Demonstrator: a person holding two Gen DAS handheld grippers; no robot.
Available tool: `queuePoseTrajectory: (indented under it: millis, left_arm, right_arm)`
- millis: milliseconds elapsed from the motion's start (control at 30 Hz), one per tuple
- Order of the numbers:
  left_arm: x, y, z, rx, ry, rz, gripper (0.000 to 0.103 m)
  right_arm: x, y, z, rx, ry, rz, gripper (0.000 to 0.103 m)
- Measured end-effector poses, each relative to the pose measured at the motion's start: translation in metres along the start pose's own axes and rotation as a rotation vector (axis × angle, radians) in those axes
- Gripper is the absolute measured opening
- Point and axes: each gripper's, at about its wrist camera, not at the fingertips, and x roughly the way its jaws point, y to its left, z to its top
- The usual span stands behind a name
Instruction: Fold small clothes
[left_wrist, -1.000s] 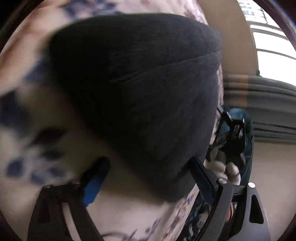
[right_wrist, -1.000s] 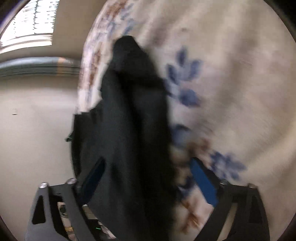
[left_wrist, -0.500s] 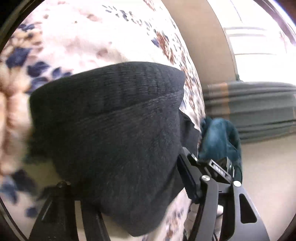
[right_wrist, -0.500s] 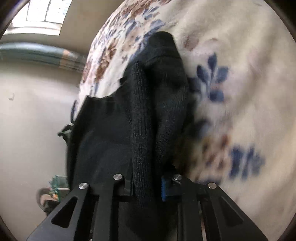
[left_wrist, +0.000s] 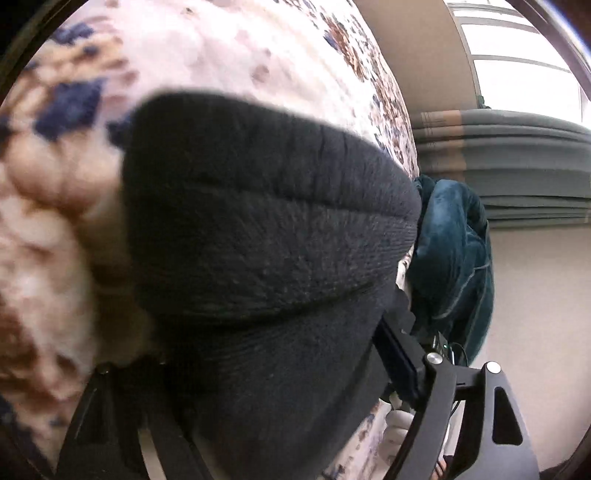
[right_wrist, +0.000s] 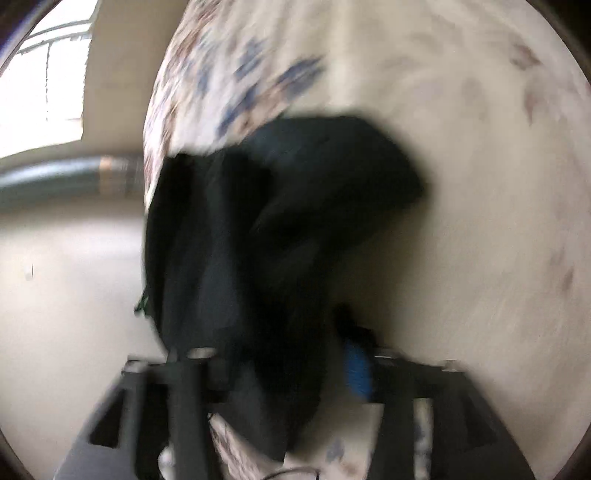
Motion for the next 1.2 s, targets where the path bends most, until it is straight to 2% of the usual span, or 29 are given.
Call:
queuePoseTrajectory:
  millis: [33,100,133,167,200,233,267,333,467,500,600,667,700,733,767,800,900,933,1067,1200]
  left_arm:
    - [-0.004,0.003,-0.001,-0.001,-0.017,-0.008,0.079]
    - [-0.004,-0.003,-0.007,0.022,-0.075,-0.001,0.079]
    - [-0.006,-0.007,-0.009,0.04,-0.105,-0.004,0.073]
    - [-0.012,-0.007,-0.014,0.064,-0.13,0.005,0.062]
    - [-0.018,-0.009,-0.016,0.091,-0.14,0.028,0.058]
    - [-0.022,-0.01,-0.018,0.104,-0.137,0.033,0.053]
    - [-0.025,-0.011,-0.018,0.1,-0.127,0.025,0.049]
    - [-0.036,-0.012,-0.019,0.083,-0.092,0.005,0.048]
    - [-0.059,-0.026,-0.032,0.089,0.013,-0.002,0.048]
    - [-0.069,-0.029,-0.04,0.109,0.064,0.012,0.048]
    - [-0.073,-0.027,-0.06,0.14,0.184,0.094,0.051]
    - [-0.066,-0.013,-0.071,0.149,0.258,0.197,0.06]
    - [-0.062,-0.002,-0.077,0.132,0.289,0.255,0.063]
    - [-0.061,0.009,-0.083,0.087,0.31,0.273,0.069]
    - [-0.067,0.012,-0.089,0.062,0.298,0.266,0.069]
    - [-0.072,0.009,-0.092,0.063,0.277,0.266,0.07]
    - [-0.105,-0.011,-0.109,0.112,0.196,0.345,0.08]
    - [-0.113,-0.016,-0.111,0.119,0.177,0.373,0.084]
    - [-0.135,-0.018,-0.114,0.091,0.086,0.518,0.084]
    - [-0.116,-0.004,-0.091,0.068,0.043,0.558,0.084]
  right_arm:
    - [0.008,-0.005,0.007,0.033,0.003,0.022,0.067]
    - [0.019,0.002,0.014,0.037,-0.014,0.057,0.085]
    - [0.022,0.008,0.015,0.025,-0.027,0.063,0.086]
    - [0.025,0.019,0.015,-0.013,-0.049,0.059,0.083]
    - [0.028,0.027,0.013,-0.038,-0.061,0.06,0.042]
    - [0.036,0.035,0.008,-0.056,-0.034,0.048,0.019]
    - [0.035,0.04,0.002,-0.057,-0.052,0.031,0.021]
    - [0.03,0.046,-0.009,-0.036,-0.067,0.042,0.02]
    - [-0.007,0.055,-0.073,-0.009,-0.05,0.067,0.019]
    - [-0.012,0.056,-0.093,-0.002,-0.04,0.072,0.019]
    - [-0.041,0.046,-0.152,0.028,0.012,0.044,0.019]
    - [-0.039,0.036,-0.18,0.004,0.051,-0.014,0.019]
    - [-0.031,0.029,-0.189,-0.02,0.093,-0.09,0.023]
    - [-0.023,0.022,-0.196,-0.046,0.132,-0.169,0.024]
    - [-0.013,0.016,-0.199,-0.065,0.185,-0.249,0.028]
    - [-0.005,0.006,-0.201,-0.038,0.256,-0.3,0.037]
    - [-0.017,0.008,-0.192,-0.057,0.28,-0.342,0.048]
    - [-0.024,0.013,-0.189,-0.087,0.277,-0.372,0.05]
    - [-0.067,0.031,-0.179,-0.188,0.252,-0.458,0.053]
    - [-0.104,0.071,-0.174,-0.336,0.14,-0.574,0.053]
